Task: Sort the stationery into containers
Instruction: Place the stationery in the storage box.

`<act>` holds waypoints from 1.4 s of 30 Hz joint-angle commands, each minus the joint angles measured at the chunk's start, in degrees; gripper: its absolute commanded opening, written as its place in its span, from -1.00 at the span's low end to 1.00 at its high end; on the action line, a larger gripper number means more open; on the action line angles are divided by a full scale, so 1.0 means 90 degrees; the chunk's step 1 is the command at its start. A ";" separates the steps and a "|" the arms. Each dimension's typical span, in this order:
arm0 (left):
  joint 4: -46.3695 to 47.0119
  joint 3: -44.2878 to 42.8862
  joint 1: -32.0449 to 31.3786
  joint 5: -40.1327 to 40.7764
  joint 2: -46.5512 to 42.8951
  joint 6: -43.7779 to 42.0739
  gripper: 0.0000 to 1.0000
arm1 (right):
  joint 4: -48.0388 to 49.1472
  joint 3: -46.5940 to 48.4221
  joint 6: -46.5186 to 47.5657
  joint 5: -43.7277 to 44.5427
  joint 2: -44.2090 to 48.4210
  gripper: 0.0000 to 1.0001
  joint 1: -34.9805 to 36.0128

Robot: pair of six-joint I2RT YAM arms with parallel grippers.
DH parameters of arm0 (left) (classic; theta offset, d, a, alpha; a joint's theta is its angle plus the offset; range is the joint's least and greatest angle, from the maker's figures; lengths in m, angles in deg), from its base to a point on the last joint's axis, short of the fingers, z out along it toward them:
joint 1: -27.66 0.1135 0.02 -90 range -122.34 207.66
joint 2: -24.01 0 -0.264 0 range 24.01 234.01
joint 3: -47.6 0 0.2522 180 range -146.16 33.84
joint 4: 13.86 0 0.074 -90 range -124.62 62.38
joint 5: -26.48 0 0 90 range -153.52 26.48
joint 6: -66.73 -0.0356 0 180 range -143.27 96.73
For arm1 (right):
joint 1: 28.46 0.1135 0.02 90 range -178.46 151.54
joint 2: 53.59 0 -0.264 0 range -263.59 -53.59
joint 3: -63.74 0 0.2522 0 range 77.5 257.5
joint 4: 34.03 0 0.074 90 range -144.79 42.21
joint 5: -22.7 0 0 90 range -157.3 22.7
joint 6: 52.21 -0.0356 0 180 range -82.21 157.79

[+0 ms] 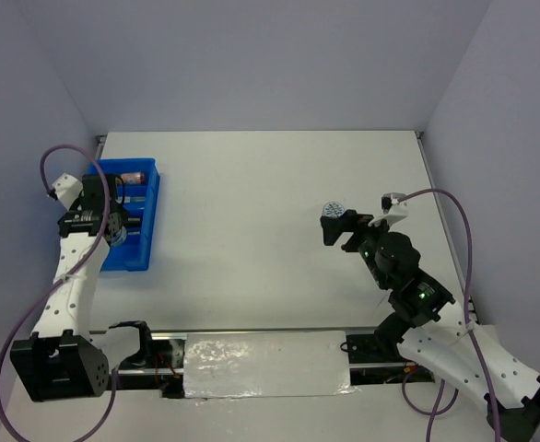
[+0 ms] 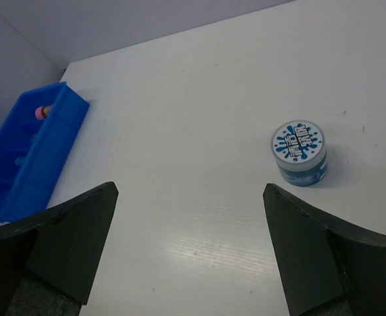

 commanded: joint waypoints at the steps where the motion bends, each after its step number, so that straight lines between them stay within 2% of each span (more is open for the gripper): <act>1: 0.0062 0.0117 0.0015 0.0112 -0.0060 0.0264 -1.00 | 0.0291 -0.0045 0.0098 0.0081 0.0102 0.99 -0.0039; 3: 0.0032 0.0225 0.0025 0.0358 -0.0157 0.0441 -1.00 | 0.0301 -0.0036 0.0098 0.0052 0.0083 1.00 -0.0030; 7: 0.0423 0.0420 0.0054 -0.0002 -0.0129 0.0334 -1.00 | 0.0398 -0.0065 0.0068 -0.0055 0.0053 0.99 -0.0039; 21: 0.0804 0.0782 0.0054 -0.0090 0.0477 0.0422 -0.96 | 0.0476 -0.0094 0.0049 -0.0231 0.0063 0.99 -0.0030; 25: 0.0902 0.0840 0.0054 -0.0178 0.0496 0.0373 -0.75 | 0.0496 -0.0104 0.0039 -0.0261 0.0024 0.99 -0.0030; 27: 0.0902 0.0831 0.0054 -0.0178 0.0545 0.0363 -0.56 | 0.0496 -0.0094 0.0049 -0.0261 0.0014 0.99 -0.0039; 28: 0.0863 0.0821 0.0054 -0.0130 0.0574 0.0383 -0.35 | 0.0496 -0.0094 0.0058 -0.0261 0.0014 1.00 -0.0030; 30: 0.0804 0.0792 0.0044 -0.0081 0.0643 0.0393 -0.16 | 0.0506 -0.0104 0.0039 -0.0261 -0.0005 1.00 -0.0039; 31: 0.0785 0.0782 0.0054 -0.0100 0.0653 0.0383 0.08 | 0.0506 -0.0104 0.0039 -0.0270 -0.0015 0.99 -0.0039; 33: 0.0794 0.0782 0.0054 -0.0119 0.0682 0.0373 0.28 | 0.0525 -0.0104 0.0049 -0.0261 -0.0025 0.99 -0.0029; 35: 0.0736 0.0743 0.0054 -0.0129 0.0682 0.0373 0.65 | 0.0506 -0.0084 0.0049 -0.0261 -0.0025 0.99 -0.0039; 39: 0.0726 0.0694 0.0054 -0.0159 0.0614 0.0373 0.94 | 0.0506 -0.0094 0.0058 -0.0241 -0.0005 0.99 -0.0030; 42: 0.0765 0.0636 0.0044 -0.0266 0.0545 0.0305 0.99 | 0.0486 -0.0084 0.0068 -0.0212 -0.0025 0.99 -0.0030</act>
